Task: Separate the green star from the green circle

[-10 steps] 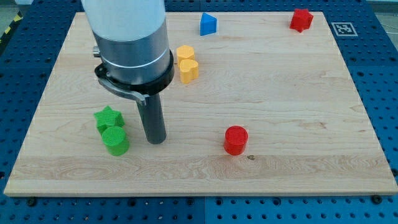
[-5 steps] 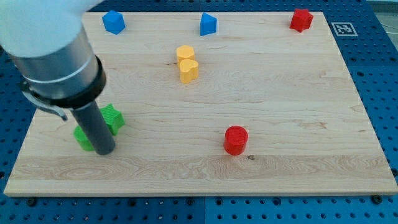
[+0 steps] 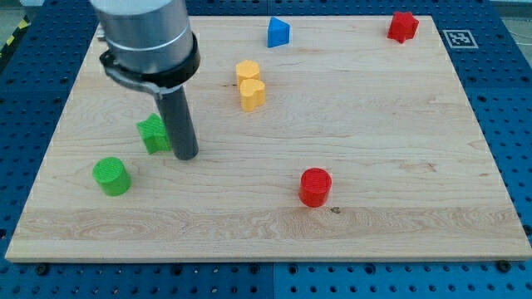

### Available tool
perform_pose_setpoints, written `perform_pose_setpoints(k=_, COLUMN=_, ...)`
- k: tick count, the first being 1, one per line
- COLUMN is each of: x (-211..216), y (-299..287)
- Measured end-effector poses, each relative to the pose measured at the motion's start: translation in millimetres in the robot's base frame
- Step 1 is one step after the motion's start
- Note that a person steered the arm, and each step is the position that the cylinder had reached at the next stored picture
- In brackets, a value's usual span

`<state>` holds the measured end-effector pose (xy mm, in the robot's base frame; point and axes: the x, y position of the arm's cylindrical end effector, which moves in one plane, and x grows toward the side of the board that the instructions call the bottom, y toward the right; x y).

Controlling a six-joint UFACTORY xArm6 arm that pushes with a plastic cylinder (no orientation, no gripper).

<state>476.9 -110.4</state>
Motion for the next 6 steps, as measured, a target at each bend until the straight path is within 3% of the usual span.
perform_pose_setpoints(k=1, x=-8.2, y=-9.5)
perform_pose_setpoints(k=3, x=18.2, y=-21.8)
perform_pose_setpoints(k=6, x=-24.3, y=-38.4)
